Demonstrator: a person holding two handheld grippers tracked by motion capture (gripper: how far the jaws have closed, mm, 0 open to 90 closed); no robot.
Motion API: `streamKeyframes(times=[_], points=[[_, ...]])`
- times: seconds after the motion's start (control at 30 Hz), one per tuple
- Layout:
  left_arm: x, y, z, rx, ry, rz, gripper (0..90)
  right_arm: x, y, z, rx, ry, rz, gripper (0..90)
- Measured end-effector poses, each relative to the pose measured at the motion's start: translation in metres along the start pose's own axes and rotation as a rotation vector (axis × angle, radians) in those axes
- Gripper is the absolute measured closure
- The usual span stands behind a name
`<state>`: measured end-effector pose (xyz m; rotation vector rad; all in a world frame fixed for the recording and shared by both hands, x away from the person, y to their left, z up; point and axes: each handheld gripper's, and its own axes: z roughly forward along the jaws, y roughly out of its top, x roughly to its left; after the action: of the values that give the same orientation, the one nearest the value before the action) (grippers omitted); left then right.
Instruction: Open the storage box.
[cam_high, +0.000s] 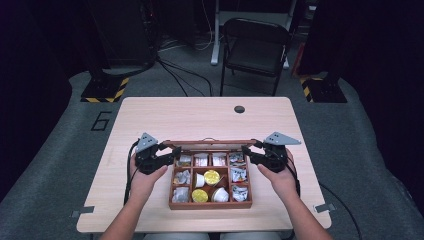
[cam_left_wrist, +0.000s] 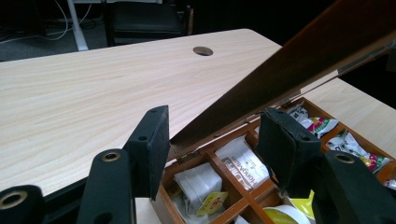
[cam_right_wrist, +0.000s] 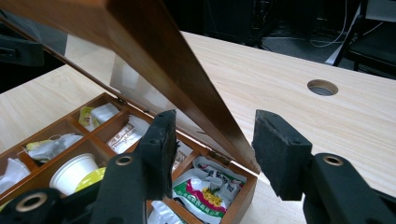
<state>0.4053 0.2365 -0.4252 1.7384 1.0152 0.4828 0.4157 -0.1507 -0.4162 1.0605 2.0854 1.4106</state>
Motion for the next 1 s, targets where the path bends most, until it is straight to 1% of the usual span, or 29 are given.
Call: streamKeyframes(times=[0.03,0.1,0.2,0.4,0.57,0.6,0.73,0.9,0.93,0.97,1.0], points=[[0.0,0.0,0.001,0.001,-0.002,0.001,43.7,0.0,0.0,0.001,0.002,-0.002,0.009,49.4],[0.001,0.0,0.002,0.0,0.0,-0.009,43.7,-0.001,-0.001,0.003,0.001,-0.004,0.011,49.4],[0.002,0.0,0.004,-0.007,0.0,-0.015,43.7,-0.002,-0.002,0.005,-0.003,-0.004,0.01,49.4],[0.004,0.0,0.006,-0.005,0.001,-0.021,43.7,-0.003,-0.001,0.008,0.001,-0.009,0.006,49.4],[0.006,-0.001,0.009,-0.003,0.001,-0.03,43.7,-0.004,-0.001,0.013,0.016,-0.013,-0.001,49.5],[0.006,-0.001,0.01,-0.002,0.004,-0.027,43.7,-0.005,-0.001,0.014,0.02,-0.013,0.004,49.4],[0.009,-0.002,0.013,0.01,0.004,-0.035,43.7,-0.007,-0.002,0.019,0.03,-0.018,-0.001,49.4],[0.011,-0.004,0.018,0.018,0.006,-0.04,43.6,-0.011,-0.005,0.024,0.043,-0.021,0.014,49.3],[0.011,-0.004,0.019,0.009,0.011,-0.049,43.6,-0.012,-0.005,0.025,0.046,-0.021,0.016,49.3],[0.012,-0.004,0.019,0.018,0.008,-0.04,43.6,-0.013,-0.006,0.026,0.049,-0.022,0.016,49.3],[0.012,-0.005,0.02,0.013,0.011,-0.045,43.6,-0.013,-0.007,0.027,0.053,-0.025,0.021,49.3]])
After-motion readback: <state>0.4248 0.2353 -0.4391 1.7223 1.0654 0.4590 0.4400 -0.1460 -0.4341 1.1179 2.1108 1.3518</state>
